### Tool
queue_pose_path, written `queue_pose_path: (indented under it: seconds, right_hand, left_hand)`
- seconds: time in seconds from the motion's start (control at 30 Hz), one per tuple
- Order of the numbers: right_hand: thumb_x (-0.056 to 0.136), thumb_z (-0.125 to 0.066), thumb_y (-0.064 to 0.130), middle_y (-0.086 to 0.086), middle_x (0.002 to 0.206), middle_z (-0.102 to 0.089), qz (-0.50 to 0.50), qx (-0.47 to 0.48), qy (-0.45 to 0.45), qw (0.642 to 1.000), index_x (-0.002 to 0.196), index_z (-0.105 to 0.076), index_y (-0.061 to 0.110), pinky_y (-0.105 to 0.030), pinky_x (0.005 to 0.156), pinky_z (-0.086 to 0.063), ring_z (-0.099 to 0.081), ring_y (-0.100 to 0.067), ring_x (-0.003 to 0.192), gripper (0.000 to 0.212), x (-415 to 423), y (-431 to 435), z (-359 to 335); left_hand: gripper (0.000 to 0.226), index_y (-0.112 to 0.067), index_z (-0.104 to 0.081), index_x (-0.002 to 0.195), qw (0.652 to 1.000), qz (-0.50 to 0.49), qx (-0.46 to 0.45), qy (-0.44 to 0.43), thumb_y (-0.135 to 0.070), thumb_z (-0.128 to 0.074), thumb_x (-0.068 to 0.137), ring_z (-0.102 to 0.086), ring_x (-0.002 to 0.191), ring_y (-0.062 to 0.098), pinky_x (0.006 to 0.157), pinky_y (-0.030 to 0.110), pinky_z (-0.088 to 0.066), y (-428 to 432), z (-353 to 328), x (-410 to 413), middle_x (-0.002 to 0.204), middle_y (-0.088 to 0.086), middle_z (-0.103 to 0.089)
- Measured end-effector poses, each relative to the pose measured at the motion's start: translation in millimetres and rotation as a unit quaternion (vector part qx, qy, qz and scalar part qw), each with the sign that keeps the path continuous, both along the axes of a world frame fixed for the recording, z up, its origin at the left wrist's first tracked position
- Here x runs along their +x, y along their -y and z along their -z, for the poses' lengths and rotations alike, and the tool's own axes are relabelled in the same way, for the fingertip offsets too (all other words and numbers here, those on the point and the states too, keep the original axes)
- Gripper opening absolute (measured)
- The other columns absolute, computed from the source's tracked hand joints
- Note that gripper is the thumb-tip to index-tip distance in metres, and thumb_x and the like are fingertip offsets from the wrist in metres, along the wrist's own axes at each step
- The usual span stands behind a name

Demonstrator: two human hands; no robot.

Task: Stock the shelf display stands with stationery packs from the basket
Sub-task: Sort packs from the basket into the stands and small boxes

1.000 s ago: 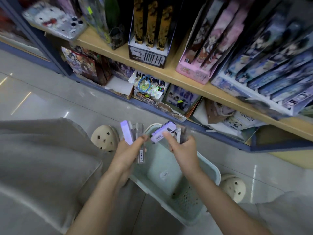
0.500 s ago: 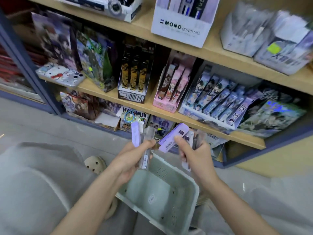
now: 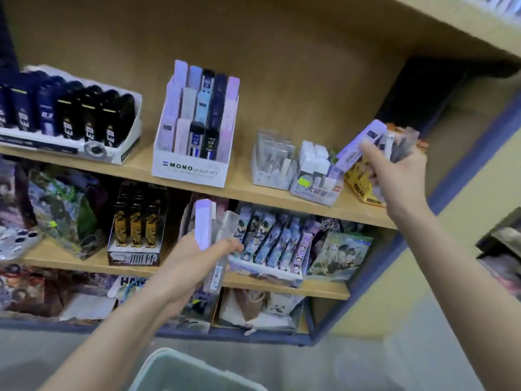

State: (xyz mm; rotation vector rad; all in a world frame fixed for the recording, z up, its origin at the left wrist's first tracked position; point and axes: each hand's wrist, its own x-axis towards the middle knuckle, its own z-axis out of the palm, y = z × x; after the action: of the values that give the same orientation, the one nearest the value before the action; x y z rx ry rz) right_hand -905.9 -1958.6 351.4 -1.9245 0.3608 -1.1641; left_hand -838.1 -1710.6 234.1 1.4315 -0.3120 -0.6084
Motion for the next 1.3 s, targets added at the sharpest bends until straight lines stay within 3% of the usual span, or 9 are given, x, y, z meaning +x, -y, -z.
queue_pose_path:
  seconds: [0.1,0.23,0.4,0.47,0.57,0.83,0.97,1.13,1.3]
  right_hand:
    - [0.088,-0.065,0.019,0.000,0.057,-0.049,0.025,-0.040,-0.043,0.998,0.076,-0.055,0.026,-0.018,0.044,-0.036,-0.044,0.000,0.041,0.018,13.8,32.6,-1.1]
    - [0.088,-0.066,0.020,0.002,0.061,-0.053,0.030,-0.061,-0.085,0.994,0.084,-0.060,0.026,-0.027,0.055,-0.037,-0.046,0.001,0.045,0.009,30.3,62.8,13.6]
    - [0.090,-0.064,0.020,-0.002,0.081,-0.062,0.023,-0.113,-0.146,0.983,0.093,-0.061,0.020,-0.010,0.057,-0.038,-0.049,0.006,0.066,0.004,39.2,77.7,24.4]
    - [0.090,-0.063,0.023,-0.017,0.090,-0.066,0.038,-0.146,-0.179,0.972,0.088,-0.060,0.019,-0.022,0.057,-0.046,-0.057,-0.010,0.073,0.006,40.6,80.2,27.8]
    - [0.090,-0.062,0.023,-0.002,0.073,-0.060,0.075,-0.187,-0.194,0.960,0.088,-0.061,0.000,-0.017,0.052,-0.040,-0.052,-0.003,0.057,0.023,42.3,76.6,31.5]
    - [0.088,-0.065,0.024,-0.008,0.063,-0.054,0.105,-0.064,-0.106,0.987,0.081,-0.061,0.016,-0.033,0.055,-0.038,-0.045,-0.022,0.055,0.011,44.3,72.9,35.4]
    - [0.090,-0.061,0.019,-0.002,0.058,-0.049,0.089,0.004,-0.055,0.995,0.078,-0.054,0.014,-0.024,0.046,-0.036,-0.044,-0.011,0.042,0.015,35.0,58.6,25.6]
    - [0.093,-0.058,0.021,-0.015,0.070,-0.063,-0.053,0.018,-0.050,0.997,0.087,-0.059,0.016,-0.019,0.042,-0.036,-0.044,-0.006,0.041,0.008,22.5,12.6,12.0]
    - [0.086,-0.068,0.029,0.007,0.073,-0.069,-0.097,-0.362,-0.102,0.921,0.097,-0.068,0.029,-0.010,0.047,-0.032,-0.045,0.004,0.051,0.011,17.4,-46.0,37.6]
  left_hand:
    - [0.018,-0.015,-0.071,0.090,1.000,0.009,-0.014,0.003,-0.028,-0.073,0.079,-0.052,0.081,0.019,0.106,0.054,-0.033,13.1,-6.4,5.1,0.079,-0.004,-0.064]
    - [0.061,-0.011,-0.068,0.096,1.000,0.020,0.004,0.014,-0.050,-0.074,0.049,-0.051,0.078,0.025,0.090,0.045,-0.041,25.2,-10.8,9.6,0.077,0.005,-0.058]
    - [0.029,-0.011,-0.069,0.095,1.000,0.012,0.007,0.011,-0.033,-0.075,0.077,-0.052,0.071,0.019,0.095,0.046,-0.041,33.0,-2.0,18.3,0.064,-0.005,-0.059]
    - [0.022,-0.012,-0.069,0.096,1.000,0.009,0.011,0.012,-0.028,-0.071,0.081,-0.051,0.071,0.017,0.102,0.052,-0.039,35.3,2.7,21.0,0.065,-0.006,-0.059]
    - [0.023,-0.014,-0.067,0.100,1.000,0.009,0.012,0.010,-0.027,-0.069,0.082,-0.052,0.073,0.017,0.103,0.053,-0.038,39.1,7.4,22.8,0.070,-0.004,-0.060]
    - [0.029,-0.019,-0.064,0.110,1.000,0.008,0.016,0.008,-0.029,-0.068,0.083,-0.059,0.098,0.017,0.104,0.046,-0.039,41.8,13.0,23.6,0.098,-0.004,-0.069]
    - [0.023,-0.017,-0.067,0.102,1.000,0.008,0.007,0.015,-0.027,-0.070,0.081,-0.054,0.079,0.020,0.103,0.053,-0.038,39.7,10.3,23.8,0.072,-0.007,-0.064]
    - [0.075,-0.019,-0.063,0.113,0.999,0.012,-0.018,0.025,-0.053,-0.076,0.047,-0.057,0.096,0.032,0.102,0.056,-0.041,34.5,-3.6,20.5,0.091,-0.003,-0.063]
    - [0.008,-0.029,-0.074,0.079,0.996,-0.014,-0.085,0.009,-0.033,-0.077,0.073,-0.056,0.071,0.016,0.075,0.037,-0.044,25.9,-22.4,21.4,0.083,-0.005,-0.073]
